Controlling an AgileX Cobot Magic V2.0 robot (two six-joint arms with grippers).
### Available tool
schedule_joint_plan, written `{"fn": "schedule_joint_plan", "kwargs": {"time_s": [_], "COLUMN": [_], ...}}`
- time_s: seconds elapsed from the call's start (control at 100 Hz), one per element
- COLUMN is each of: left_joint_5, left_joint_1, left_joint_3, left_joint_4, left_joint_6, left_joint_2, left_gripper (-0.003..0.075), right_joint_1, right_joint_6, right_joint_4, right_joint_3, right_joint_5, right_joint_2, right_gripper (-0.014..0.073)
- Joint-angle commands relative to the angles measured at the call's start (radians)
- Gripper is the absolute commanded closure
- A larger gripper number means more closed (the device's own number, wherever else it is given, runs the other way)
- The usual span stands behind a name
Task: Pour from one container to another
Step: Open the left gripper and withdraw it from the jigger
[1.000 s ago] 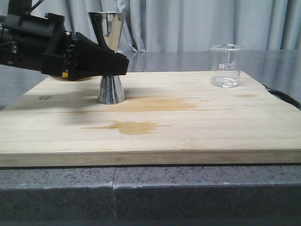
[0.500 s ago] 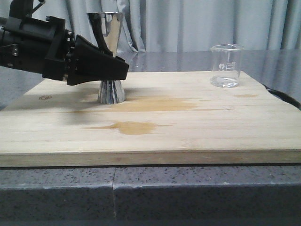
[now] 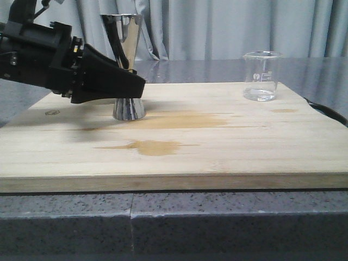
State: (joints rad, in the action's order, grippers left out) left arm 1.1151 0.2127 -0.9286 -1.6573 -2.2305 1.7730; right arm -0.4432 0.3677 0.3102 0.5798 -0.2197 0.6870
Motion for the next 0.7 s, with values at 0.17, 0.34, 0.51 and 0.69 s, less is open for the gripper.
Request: {"fn": "schedule_joint_plan", "kwargs": {"time_s": [0.17,0.34,0.51,0.69], "left_joint_5": [0.155,0.155,0.155,0.135], "left_joint_1": [-0.085,-0.111,-0.135,-0.209], "left_joint_3": [-0.022,-0.022,-0.043,-0.124], "left_joint_4": [0.073,0.168,0.224,0.222], "left_joint_6": [0.197,0.310,0.453,0.551], "left_joint_2": [-0.047,-0.090,-0.179,-0.323], "left_gripper": [0.0235,0.0236,0.0236,0.0250], "right_joint_1": [0.001,0.001,0.001,0.013], "right_joint_6": [0.007,0.007,0.007,0.043], "right_joint_4": [-0.014,-0.014,-0.014,-0.014], "right_joint_3": [0.024,0.024,0.024,0.024], "right_joint_5": [-0.090,-0.096,-0.102,-0.113], "right_joint_2": [-0.007,-0.007,-0.007,-0.007], "right_gripper": [0.0099,0.0099,0.0099,0.0099]}}
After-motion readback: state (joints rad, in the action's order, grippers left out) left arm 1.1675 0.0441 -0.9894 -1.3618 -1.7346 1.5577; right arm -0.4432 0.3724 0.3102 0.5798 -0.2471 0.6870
